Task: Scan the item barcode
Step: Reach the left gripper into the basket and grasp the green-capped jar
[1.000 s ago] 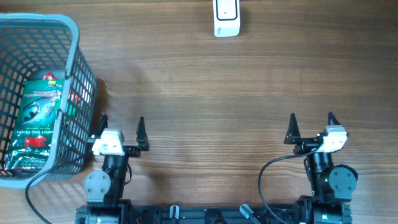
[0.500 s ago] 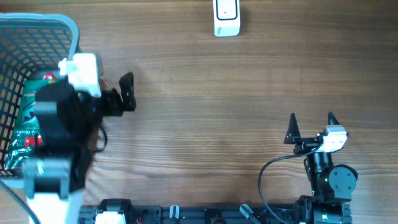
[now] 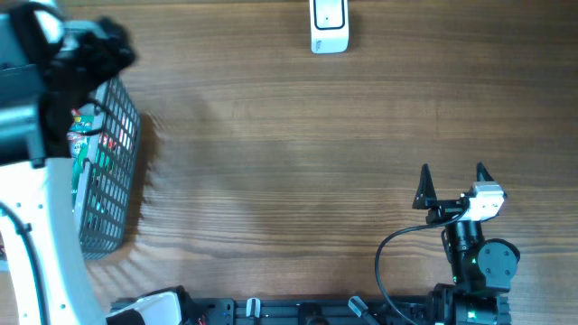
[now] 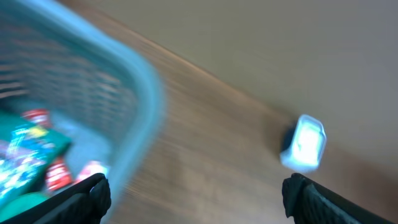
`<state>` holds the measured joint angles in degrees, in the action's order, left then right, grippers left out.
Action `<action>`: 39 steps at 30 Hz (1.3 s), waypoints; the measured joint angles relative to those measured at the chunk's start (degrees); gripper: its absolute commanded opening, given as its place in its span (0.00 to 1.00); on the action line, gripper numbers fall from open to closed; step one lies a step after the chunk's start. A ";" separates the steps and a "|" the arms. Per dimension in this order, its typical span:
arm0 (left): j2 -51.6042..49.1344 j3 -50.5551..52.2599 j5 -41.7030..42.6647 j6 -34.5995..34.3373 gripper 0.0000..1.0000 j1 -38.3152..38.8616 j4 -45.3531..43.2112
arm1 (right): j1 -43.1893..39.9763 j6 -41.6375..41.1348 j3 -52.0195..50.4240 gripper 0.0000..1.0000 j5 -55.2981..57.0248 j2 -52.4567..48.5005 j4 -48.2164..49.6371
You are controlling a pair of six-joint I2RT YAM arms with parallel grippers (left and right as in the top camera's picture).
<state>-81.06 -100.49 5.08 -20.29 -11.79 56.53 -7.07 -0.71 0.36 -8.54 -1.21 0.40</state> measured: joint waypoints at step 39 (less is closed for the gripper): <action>-22.18 14.62 -4.85 -9.07 1.00 -16.22 8.15 | 0.00 0.00 0.00 0.99 0.00 0.00 0.00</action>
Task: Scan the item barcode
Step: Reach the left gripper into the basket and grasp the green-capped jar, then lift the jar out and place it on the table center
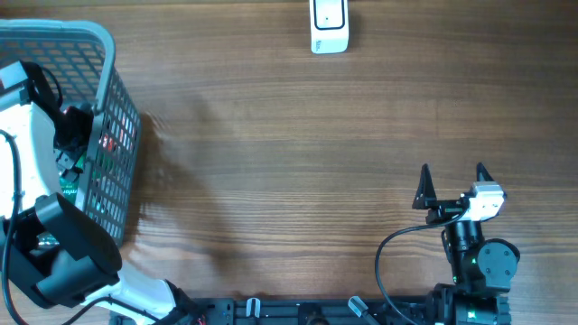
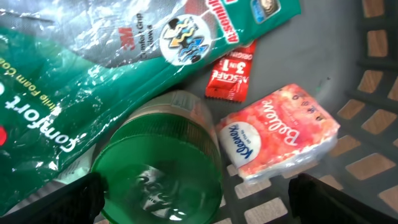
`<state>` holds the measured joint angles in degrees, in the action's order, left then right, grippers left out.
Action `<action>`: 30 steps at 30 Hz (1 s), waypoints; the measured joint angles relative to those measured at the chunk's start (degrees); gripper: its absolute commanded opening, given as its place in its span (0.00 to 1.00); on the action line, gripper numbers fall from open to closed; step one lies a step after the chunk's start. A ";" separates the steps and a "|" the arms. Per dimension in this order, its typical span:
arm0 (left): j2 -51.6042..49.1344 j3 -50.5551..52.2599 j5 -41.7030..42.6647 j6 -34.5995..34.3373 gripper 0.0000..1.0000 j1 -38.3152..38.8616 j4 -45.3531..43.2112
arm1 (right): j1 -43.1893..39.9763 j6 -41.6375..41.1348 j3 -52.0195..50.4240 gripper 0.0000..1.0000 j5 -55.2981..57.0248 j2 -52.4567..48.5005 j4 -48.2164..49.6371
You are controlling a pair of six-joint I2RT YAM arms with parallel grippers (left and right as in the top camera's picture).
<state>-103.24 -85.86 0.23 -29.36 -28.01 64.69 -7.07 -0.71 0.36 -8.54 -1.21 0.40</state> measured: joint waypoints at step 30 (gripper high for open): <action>2.19 10.93 2.89 -0.02 0.54 -0.11 -12.52 | 0.00 0.00 0.00 1.00 0.00 0.00 0.00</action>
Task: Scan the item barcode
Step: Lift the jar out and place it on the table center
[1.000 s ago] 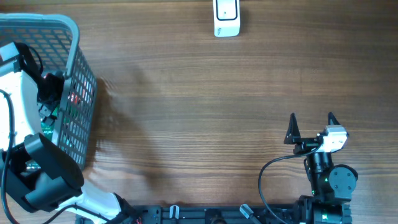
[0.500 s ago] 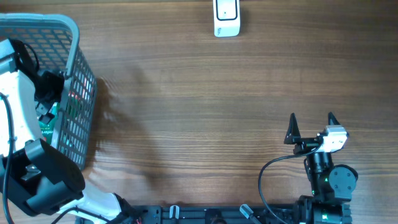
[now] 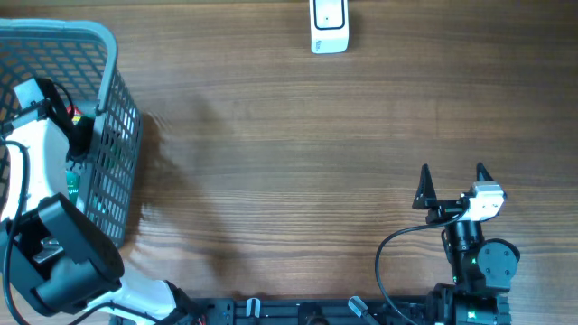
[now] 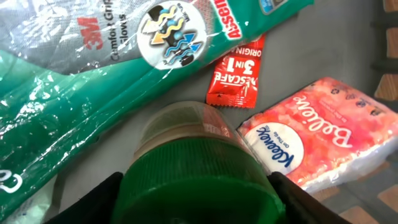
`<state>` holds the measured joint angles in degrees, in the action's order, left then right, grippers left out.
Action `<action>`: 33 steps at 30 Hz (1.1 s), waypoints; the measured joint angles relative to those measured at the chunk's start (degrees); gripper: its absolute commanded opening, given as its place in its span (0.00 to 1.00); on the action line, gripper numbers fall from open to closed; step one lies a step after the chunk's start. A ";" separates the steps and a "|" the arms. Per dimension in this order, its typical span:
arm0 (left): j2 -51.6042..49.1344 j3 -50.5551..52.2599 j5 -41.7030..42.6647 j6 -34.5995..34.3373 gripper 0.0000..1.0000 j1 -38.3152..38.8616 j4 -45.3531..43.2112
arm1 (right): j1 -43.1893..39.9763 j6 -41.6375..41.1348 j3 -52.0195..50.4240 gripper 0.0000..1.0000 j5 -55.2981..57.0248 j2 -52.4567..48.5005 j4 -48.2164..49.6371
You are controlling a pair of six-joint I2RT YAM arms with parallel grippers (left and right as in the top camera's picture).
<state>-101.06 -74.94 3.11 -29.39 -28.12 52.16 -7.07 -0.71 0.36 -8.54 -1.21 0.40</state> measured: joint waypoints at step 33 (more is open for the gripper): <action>-1.55 -15.78 -0.44 -0.11 0.56 47.21 5.40 | 0.00 0.00 0.00 1.00 0.00 0.00 0.00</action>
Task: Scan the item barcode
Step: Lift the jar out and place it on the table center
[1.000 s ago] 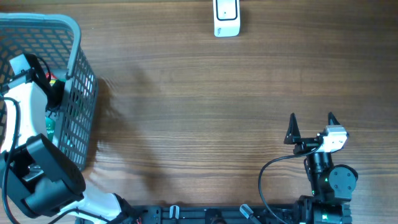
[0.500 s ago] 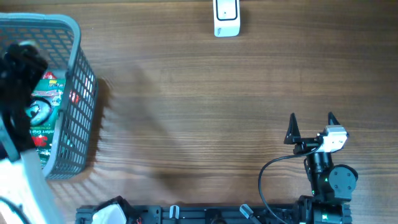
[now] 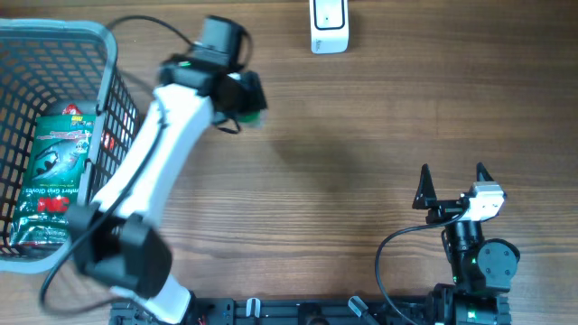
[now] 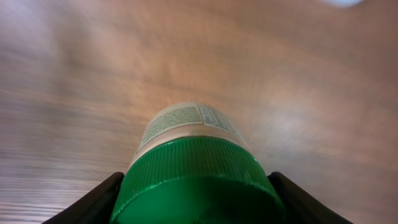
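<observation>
A jar with a green ribbed lid (image 4: 196, 180) and a pale printed label (image 4: 186, 121) fills the left wrist view. My left gripper (image 4: 196, 179) is shut on the lid, a black finger on each side. In the overhead view the left gripper (image 3: 242, 94) holds the jar (image 3: 254, 115) above the wooden table, below and left of the white scanner (image 3: 329, 25) at the far edge. The scanner is only a pale blur at the top of the left wrist view. My right gripper (image 3: 452, 182) stands open near the front right, holding nothing.
A grey mesh basket (image 3: 116, 108) stands at the left edge with a green packet (image 3: 52, 171) and small red packs inside. The left arm (image 3: 153, 181) stretches diagonally from the front left over the basket's right side.
My left gripper was inside the basket, its fingers around the green-lidded jar. Now it is out of the basket and over the table near the scanner, with the jar in its grip.
First my left gripper was open above the basket's rim. Then it was down inside the basket, open over the jar, then its fingers stood close around the jar's lid. Now it holds the jar over the table near the scanner. The right arm stayed still.
</observation>
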`<state>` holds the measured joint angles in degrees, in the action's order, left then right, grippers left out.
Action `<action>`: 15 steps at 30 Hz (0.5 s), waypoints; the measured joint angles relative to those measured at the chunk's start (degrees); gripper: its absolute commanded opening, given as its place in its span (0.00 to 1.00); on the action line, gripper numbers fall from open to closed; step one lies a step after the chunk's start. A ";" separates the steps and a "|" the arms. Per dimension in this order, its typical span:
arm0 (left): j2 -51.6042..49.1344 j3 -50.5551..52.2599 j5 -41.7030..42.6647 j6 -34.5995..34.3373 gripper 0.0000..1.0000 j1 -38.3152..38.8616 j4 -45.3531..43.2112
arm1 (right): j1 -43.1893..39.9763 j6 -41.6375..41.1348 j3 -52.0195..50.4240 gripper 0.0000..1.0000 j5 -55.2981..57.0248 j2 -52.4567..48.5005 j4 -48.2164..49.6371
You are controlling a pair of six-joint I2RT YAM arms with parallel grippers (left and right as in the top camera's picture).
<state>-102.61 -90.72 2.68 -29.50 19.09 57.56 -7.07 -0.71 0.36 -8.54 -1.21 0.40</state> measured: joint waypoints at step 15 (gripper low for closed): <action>-14.29 0.33 0.00 -3.13 0.98 6.49 -6.38 | 0.00 0.00 0.00 1.00 0.00 0.00 0.00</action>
<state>-116.90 -90.39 2.68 -32.62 25.58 51.18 -7.07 -0.71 0.36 -8.54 -1.21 0.40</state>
